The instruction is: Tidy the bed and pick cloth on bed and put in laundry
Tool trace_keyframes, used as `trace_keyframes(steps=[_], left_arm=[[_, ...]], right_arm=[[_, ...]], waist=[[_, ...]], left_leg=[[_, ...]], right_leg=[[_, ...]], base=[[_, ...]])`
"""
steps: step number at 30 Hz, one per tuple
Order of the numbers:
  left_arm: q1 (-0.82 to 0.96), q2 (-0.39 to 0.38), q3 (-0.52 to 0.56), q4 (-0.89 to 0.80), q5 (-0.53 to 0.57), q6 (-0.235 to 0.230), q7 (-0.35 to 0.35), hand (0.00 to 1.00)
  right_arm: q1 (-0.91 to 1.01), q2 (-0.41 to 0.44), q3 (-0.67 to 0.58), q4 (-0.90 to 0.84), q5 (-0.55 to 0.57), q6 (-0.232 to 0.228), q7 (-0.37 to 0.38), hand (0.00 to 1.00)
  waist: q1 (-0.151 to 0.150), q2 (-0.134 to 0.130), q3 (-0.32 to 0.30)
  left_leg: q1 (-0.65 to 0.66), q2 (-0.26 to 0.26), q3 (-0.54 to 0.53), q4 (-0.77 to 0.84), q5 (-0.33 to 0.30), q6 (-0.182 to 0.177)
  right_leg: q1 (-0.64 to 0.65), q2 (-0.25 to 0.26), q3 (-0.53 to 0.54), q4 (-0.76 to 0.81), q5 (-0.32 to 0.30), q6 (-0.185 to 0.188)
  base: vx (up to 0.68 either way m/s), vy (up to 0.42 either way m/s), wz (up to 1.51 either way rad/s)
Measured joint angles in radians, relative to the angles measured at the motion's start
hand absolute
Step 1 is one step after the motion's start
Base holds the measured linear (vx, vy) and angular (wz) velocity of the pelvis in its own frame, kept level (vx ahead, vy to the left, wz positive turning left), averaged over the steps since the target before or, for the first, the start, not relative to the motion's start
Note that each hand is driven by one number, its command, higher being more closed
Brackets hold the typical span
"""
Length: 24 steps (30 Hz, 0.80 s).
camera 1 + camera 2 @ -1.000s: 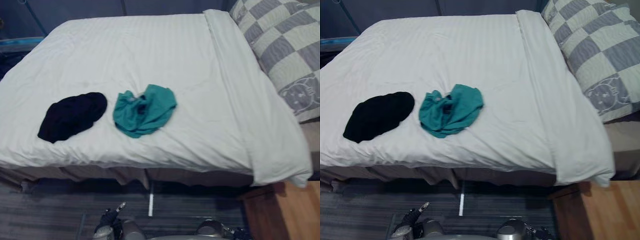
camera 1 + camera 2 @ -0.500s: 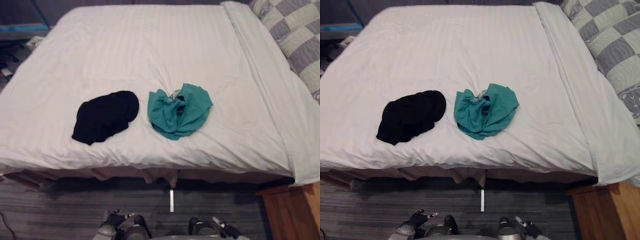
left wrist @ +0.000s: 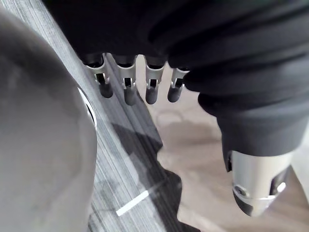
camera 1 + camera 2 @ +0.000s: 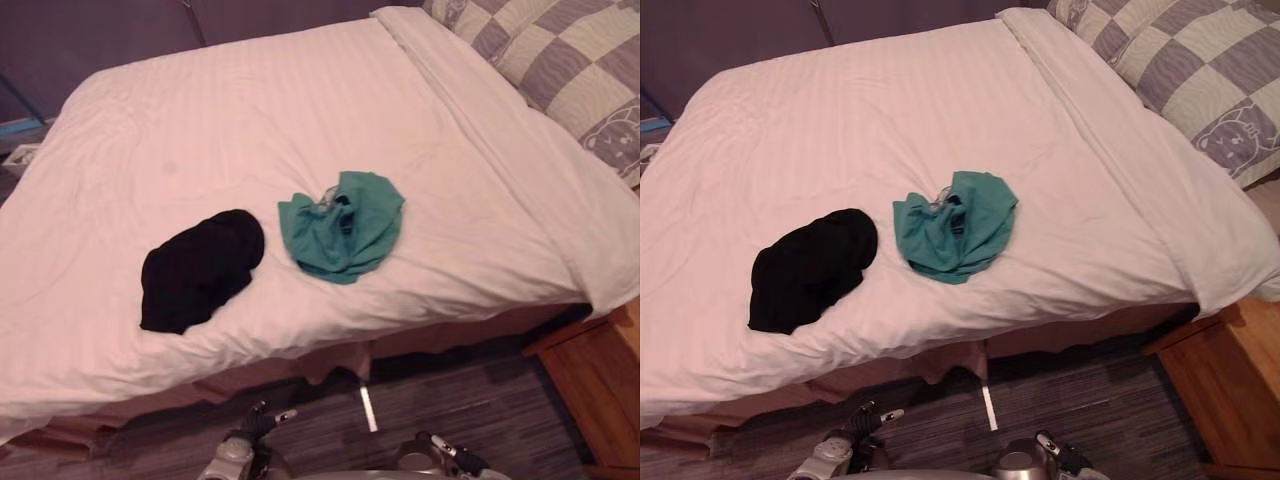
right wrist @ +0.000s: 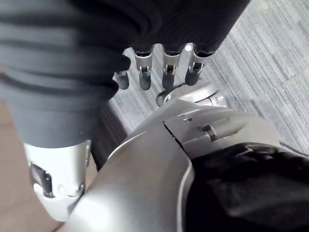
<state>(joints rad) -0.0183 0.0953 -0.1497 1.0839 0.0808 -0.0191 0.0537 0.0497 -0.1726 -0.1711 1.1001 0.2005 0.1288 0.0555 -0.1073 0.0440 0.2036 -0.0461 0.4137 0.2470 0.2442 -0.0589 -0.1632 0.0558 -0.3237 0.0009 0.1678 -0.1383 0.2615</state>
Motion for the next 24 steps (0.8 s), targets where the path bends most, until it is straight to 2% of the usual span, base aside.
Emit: trace_keyframes(steps=[1,2,3,4,5,6,7,8,9,10,11,13,16,19,22,24], left_arm=[[-0.030,0.026,-0.014,0.007,-0.030,0.006,0.027,0.00],[-0.034,0.034,-0.014,0.007,-0.034,0.013,0.038,0.00],[-0.028,0.043,-0.007,0.007,-0.053,0.021,0.042,0.00],[-0.021,0.056,-0.007,0.005,-0.052,0.027,0.042,0.00],[-0.018,0.065,-0.008,0.005,-0.052,0.032,0.041,0.00],[-0.015,0.080,-0.010,0.005,-0.053,0.042,0.037,0.00],[-0.016,0.086,-0.017,0.006,-0.053,0.051,0.029,0.00],[-0.024,0.085,-0.020,0.006,-0.051,0.056,0.020,0.00],[-0.034,0.075,-0.041,0.004,-0.041,0.057,0.007,0.00],[-0.041,0.055,-0.045,0.007,-0.029,0.059,0.004,0.00],[-0.038,0.032,-0.046,0.007,-0.026,0.056,0.002,0.00],[-0.011,0.003,-0.045,0.008,-0.020,0.052,0.002,0.00],[0.001,0.008,-0.042,0.007,-0.022,0.044,0.016,0.00],[0.007,0.008,-0.029,0.009,-0.068,0.067,0.044,0.00],[0.032,0.008,0.112,0.010,-0.162,0.113,0.082,0.00],[0.070,0.019,0.274,0.010,-0.212,0.126,0.132,0.00]], right_arm=[[-0.007,0.046,-0.019,0.019,-0.004,0.007,-0.011,0.00],[-0.007,0.052,-0.024,0.021,-0.013,0.004,-0.014,0.00],[-0.011,0.048,-0.020,0.025,-0.014,0.007,-0.011,0.00],[-0.019,0.045,-0.006,0.023,-0.015,0.000,-0.003,0.00],[-0.021,0.044,0.000,0.023,-0.014,-0.007,0.001,0.00],[-0.021,0.045,0.014,0.018,-0.015,-0.020,0.012,0.00],[-0.020,0.046,0.023,0.013,-0.015,-0.026,0.013,0.00],[-0.020,0.048,0.028,0.011,-0.014,-0.030,0.013,0.00],[-0.017,0.049,0.032,0.006,-0.014,-0.044,0.013,0.00],[-0.007,0.046,0.032,0.003,-0.014,-0.053,0.015,0.00],[0.005,0.040,0.031,0.003,-0.014,-0.070,0.016,0.00],[0.025,0.031,0.034,0.003,-0.010,-0.089,0.017,0.00],[0.027,0.026,0.066,0.004,-0.005,-0.085,0.013,0.00],[0.026,0.029,0.065,0.004,0.028,-0.053,-0.022,0.00],[0.029,0.051,-0.037,0.015,0.109,-0.035,-0.113,0.00],[0.049,0.056,-0.189,0.014,0.153,-0.043,-0.175,0.00]], waist=[[0.010,-0.074,0.007],[0.014,-0.071,0.009],[0.023,-0.071,0.001],[0.041,-0.063,-0.004],[0.045,-0.064,-0.005],[0.034,-0.060,-0.006],[0.021,-0.056,-0.009],[0.012,-0.056,-0.009],[0.008,-0.054,-0.009],[0.001,-0.046,-0.009],[0.006,-0.024,-0.013],[0.010,-0.005,-0.029],[0.012,-0.011,-0.039],[0.015,-0.018,-0.041],[0.016,-0.026,-0.045],[0.023,-0.024,-0.051]], left_leg=[[-0.011,-0.069,0.010,0.097,-0.062,-0.083],[-0.012,-0.075,0.022,0.121,-0.083,-0.085],[0.004,-0.068,0.063,0.143,-0.110,-0.066],[0.045,-0.062,0.117,0.127,-0.116,-0.047],[0.073,-0.065,0.136,0.101,-0.112,-0.040],[0.111,-0.075,0.171,0.023,-0.085,-0.014],[0.122,-0.091,0.175,-0.041,-0.055,0.000],[0.129,-0.108,0.174,-0.077,-0.035,0.010],[0.129,-0.155,0.166,-0.147,0.006,0.029],[0.127,-0.176,0.148,-0.180,0.024,0.041],[0.125,-0.201,0.133,-0.207,0.038,0.045],[0.132,-0.208,0.117,-0.223,0.041,0.046],[0.139,-0.208,0.112,-0.248,0.063,0.041],[0.153,-0.207,0.117,-0.276,0.085,0.036],[0.161,-0.205,0.122,-0.284,0.093,0.037],[0.175,-0.207,0.124,-0.299,0.093,0.037]], right_leg=[[0.000,-0.087,-0.009,0.026,0.066,-0.003],[-0.012,-0.100,-0.025,0.030,0.114,-0.026],[-0.026,-0.099,-0.062,0.024,0.207,-0.124],[-0.053,-0.096,-0.150,0.059,0.240,-0.203],[-0.070,-0.083,-0.199,0.098,0.224,-0.204],[-0.086,0.001,-0.246,0.146,0.146,-0.146],[-0.094,0.095,-0.240,0.148,0.089,-0.121],[-0.096,0.140,-0.235,0.136,0.055,-0.125],[-0.093,0.212,-0.225,0.073,-0.001,-0.176],[-0.074,0.233,-0.191,0.027,0.001,-0.194],[-0.062,0.236,-0.182,-0.007,0.022,-0.197],[-0.037,0.234,-0.191,-0.035,0.028,-0.197],[-0.027,0.240,-0.195,-0.037,0.028,-0.196],[-0.024,0.247,-0.190,-0.045,0.033,-0.202],[-0.021,0.252,-0.185,-0.054,0.043,-0.205],[-0.009,0.252,-0.186,-0.059,0.047,-0.202]], base=[[0.06,0.685,-0.15],[0.02,0.622,-0.37],[0.04,0.560,-0.74],[0.05,0.546,-0.91],[0.07,0.445,-0.88],[0.02,0.337,-0.39],[0.04,0.282,-0.07],[0.06,0.224,0.36],[0.08,0.181,0.52],[0.06,0.204,0.60],[0.02,0.157,0.48],[0.09,0.076,0.32],[0.06,-0.005,0.20],[0.00,-0.014,-0.04],[-0.02,-0.013,-0.07],[-0.05,0.018,0.01]])
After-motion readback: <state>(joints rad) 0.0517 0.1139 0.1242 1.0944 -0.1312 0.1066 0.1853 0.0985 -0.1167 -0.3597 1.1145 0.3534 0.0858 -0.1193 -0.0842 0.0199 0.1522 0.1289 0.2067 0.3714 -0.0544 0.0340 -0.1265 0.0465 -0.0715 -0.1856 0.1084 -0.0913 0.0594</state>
